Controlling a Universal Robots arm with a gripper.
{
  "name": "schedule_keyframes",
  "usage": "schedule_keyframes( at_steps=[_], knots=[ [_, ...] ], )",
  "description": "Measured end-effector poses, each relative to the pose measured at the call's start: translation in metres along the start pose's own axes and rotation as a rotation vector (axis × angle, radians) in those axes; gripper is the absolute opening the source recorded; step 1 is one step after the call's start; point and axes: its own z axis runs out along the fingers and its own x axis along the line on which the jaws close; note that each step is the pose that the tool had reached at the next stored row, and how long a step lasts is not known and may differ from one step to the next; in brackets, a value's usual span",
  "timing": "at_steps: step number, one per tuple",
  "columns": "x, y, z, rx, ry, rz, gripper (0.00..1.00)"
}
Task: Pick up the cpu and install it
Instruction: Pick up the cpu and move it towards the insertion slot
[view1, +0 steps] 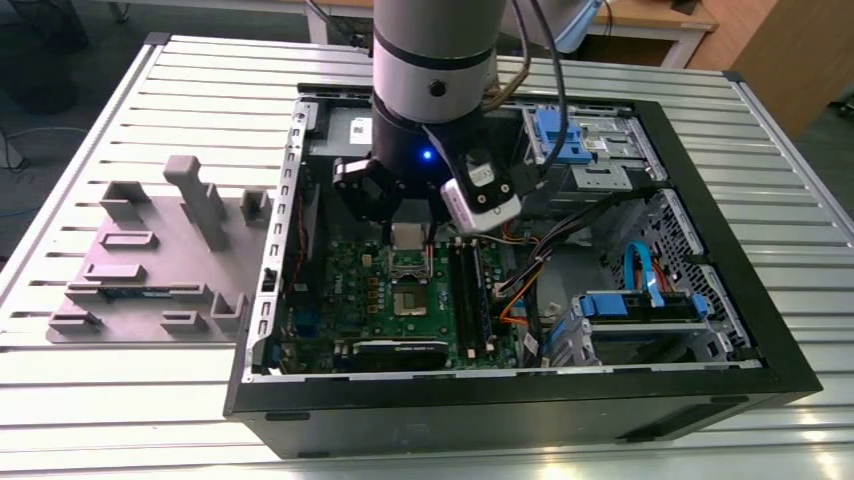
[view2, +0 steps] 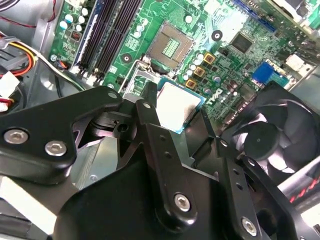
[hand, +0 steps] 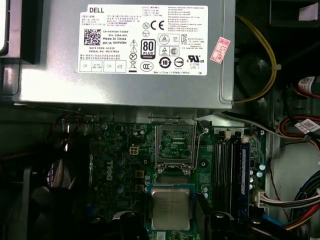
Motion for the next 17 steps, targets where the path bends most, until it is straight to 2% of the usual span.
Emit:
schedule_keyframes(
  at_steps=[5, 10, 13, 17],
  knots=[
    [-0.0001, -0.0009, 0.0045, -0.0001, 0.0, 0.0, 0.47],
    [-0.0003, -0.0033, 0.0135, 0.0002, 0.0002, 0.0, 0.47],
    [-0.0002, -0.0083, 0.0174, 0.0001, 0.0009, 0.0, 0.47],
    [-0.0004, -0.0182, 0.0231, -0.0007, 0.0024, 0.0, 0.47]
  ],
)
